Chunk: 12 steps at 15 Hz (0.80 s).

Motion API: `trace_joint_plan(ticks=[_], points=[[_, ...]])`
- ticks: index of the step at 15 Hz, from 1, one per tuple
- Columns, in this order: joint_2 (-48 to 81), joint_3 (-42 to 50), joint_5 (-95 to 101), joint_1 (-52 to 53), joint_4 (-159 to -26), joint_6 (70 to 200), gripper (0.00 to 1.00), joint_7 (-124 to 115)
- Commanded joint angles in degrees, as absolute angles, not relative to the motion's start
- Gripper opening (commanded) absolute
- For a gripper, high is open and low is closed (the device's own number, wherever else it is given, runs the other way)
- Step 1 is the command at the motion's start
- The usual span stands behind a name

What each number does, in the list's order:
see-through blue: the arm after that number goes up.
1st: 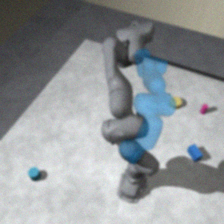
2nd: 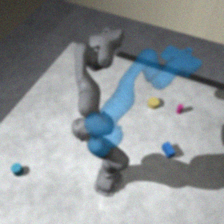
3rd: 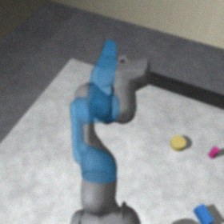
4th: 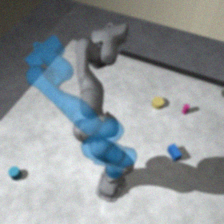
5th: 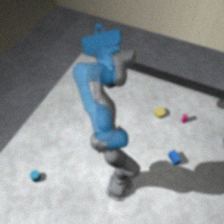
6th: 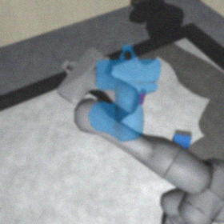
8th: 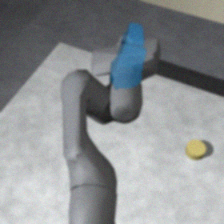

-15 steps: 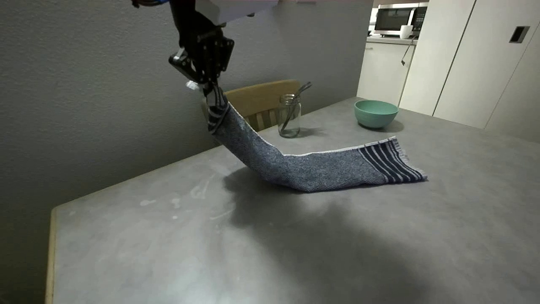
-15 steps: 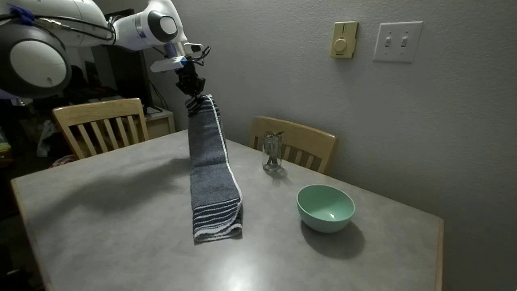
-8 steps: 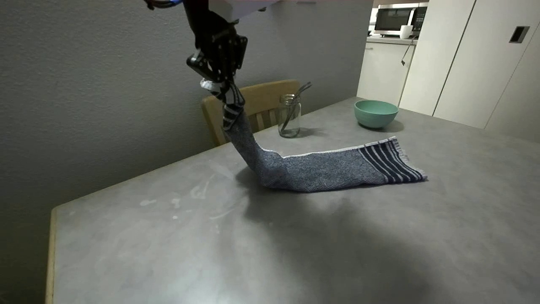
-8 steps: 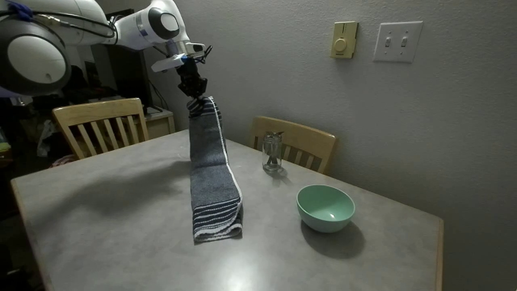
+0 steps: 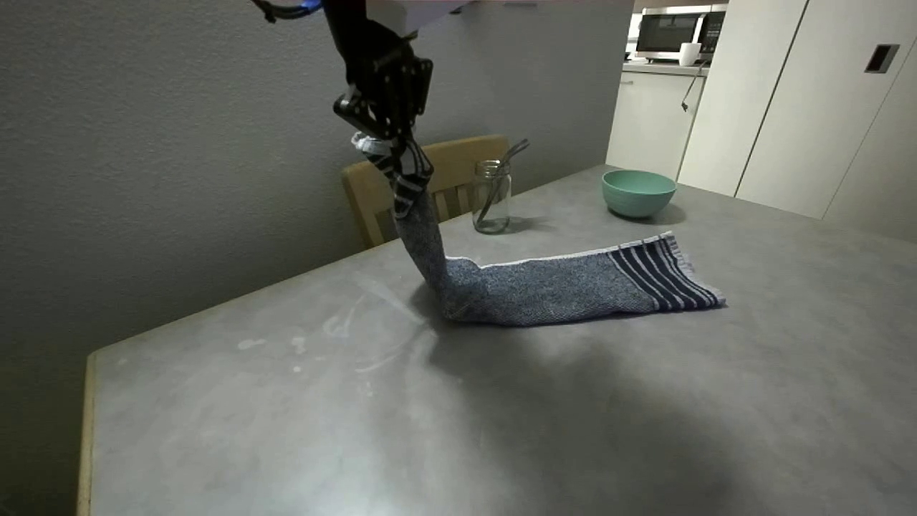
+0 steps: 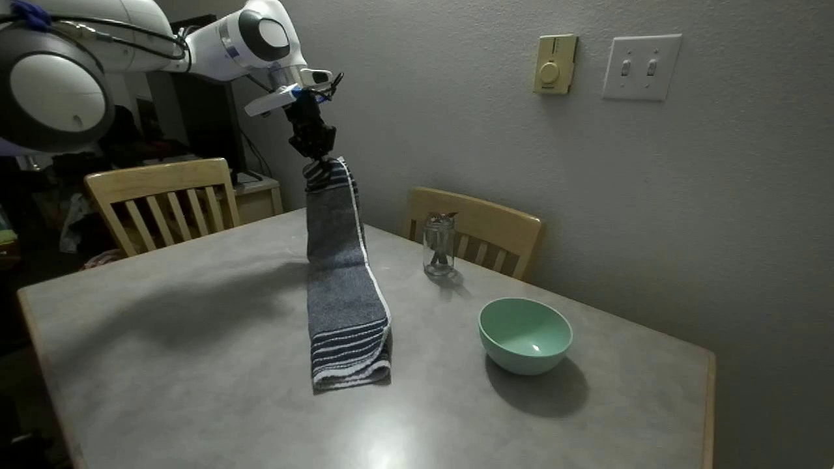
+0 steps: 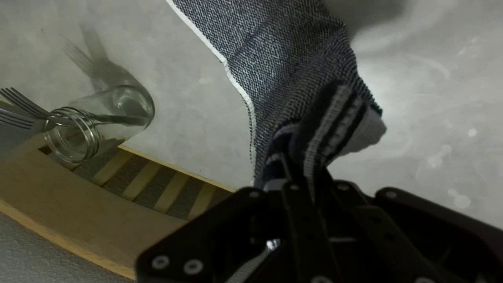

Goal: Fold the towel

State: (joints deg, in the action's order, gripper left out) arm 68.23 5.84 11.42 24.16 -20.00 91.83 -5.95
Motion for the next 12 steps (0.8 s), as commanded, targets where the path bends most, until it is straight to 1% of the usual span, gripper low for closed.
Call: trace_joint_plan(ticks=[1,5,6,12], points=[[67.88,5.66,11.6,24.16,-20.5,91.94,0.09,-6.0],[67.85,5.67,11.61,24.18,-20.53,91.9,0.09,-6.0],[67.85,5.68,11.61,24.19,-20.54,91.89,0.02,-6.0],[66.9,6.27,11.31,26.32,-21.25,84.31,0.02,-19.01]])
